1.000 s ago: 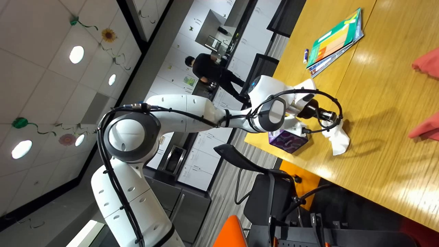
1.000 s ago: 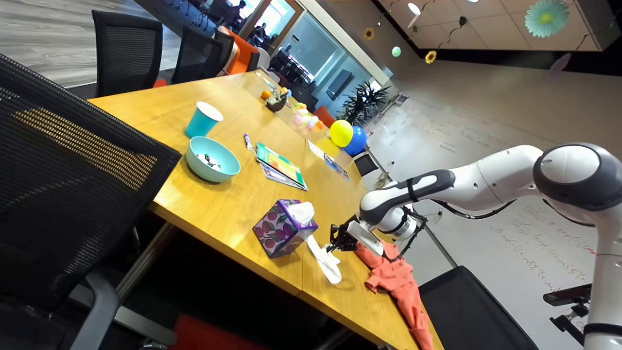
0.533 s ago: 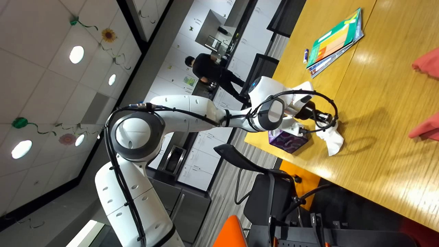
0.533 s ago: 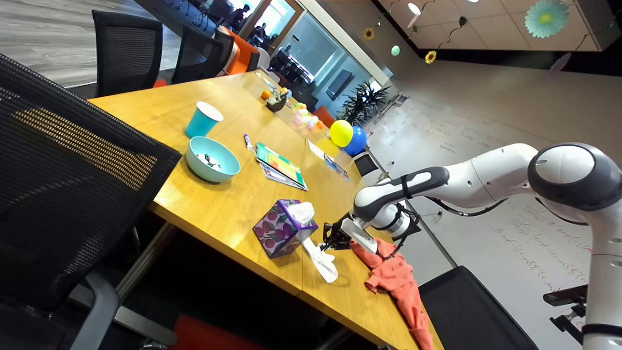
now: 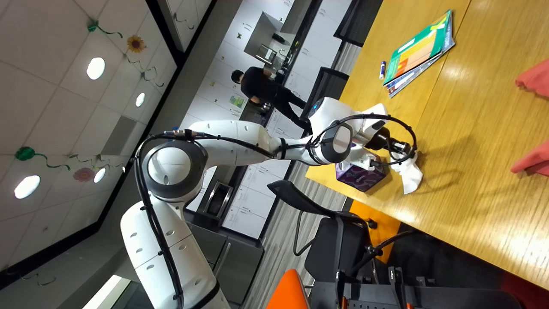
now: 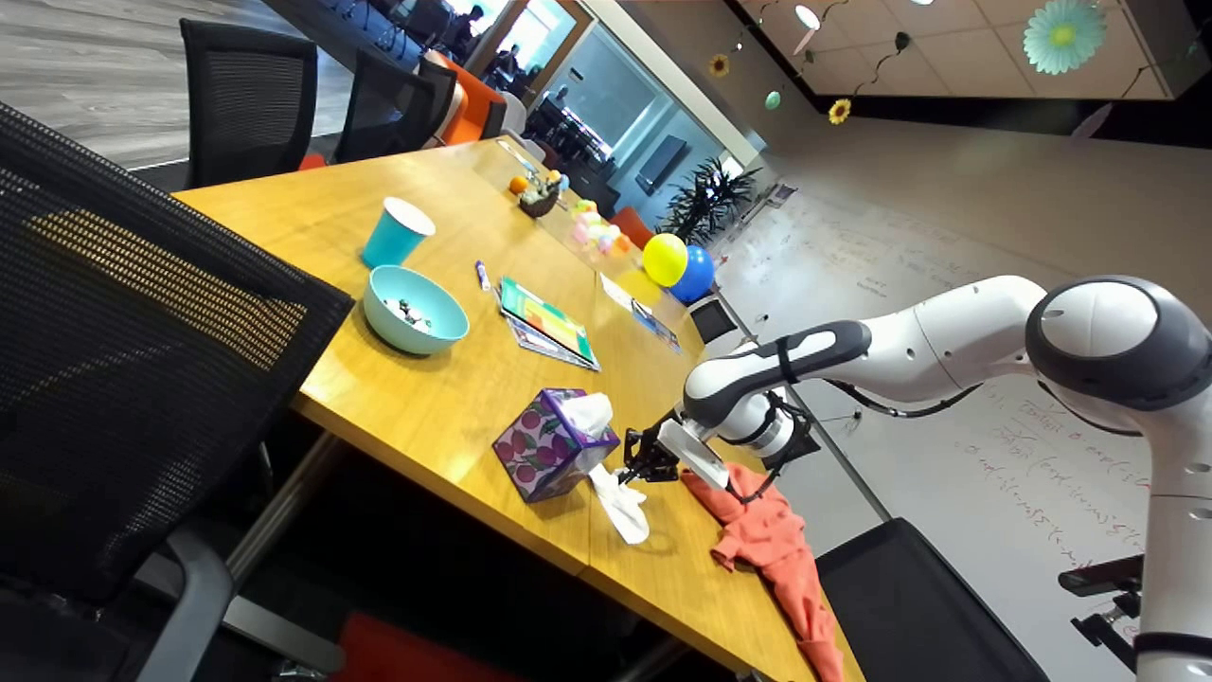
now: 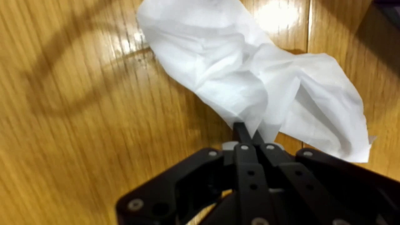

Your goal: Take a tissue out of the tissue box and use it to wipe the table

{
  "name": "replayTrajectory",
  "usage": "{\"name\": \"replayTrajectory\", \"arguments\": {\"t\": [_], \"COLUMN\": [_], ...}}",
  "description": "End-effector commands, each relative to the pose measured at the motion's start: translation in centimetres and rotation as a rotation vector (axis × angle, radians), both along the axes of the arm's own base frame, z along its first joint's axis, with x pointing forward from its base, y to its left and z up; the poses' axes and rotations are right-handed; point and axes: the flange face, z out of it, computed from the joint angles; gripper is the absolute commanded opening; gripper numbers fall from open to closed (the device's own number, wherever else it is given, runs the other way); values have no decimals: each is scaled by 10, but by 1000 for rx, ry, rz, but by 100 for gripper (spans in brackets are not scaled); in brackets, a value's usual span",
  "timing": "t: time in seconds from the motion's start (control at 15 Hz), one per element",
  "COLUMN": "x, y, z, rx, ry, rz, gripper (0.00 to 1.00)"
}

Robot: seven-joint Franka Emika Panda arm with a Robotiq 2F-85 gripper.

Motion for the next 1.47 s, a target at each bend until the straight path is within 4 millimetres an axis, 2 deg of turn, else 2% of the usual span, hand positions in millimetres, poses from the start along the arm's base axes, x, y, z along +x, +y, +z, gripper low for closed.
{"name": "replayTrajectory", "arguments": {"t": [0.0, 0.47, 0.6, 0.73, 0.8, 1.0, 1.4], "x": [-1, -34, -45, -51, -52, -41, -10], "y": [-31, -129, -151, -162, -162, -139, -46], "z": [4, 14, 15, 15, 14, 9, -6], "rx": [-73, -182, -217, -234, -233, -204, -83], "ry": [-62, -128, -139, -136, -128, -103, -29], "rz": [-99, -385, -466, -520, -527, -467, -246], "gripper": [0, 0, 0, 0, 0, 0, 0]}}
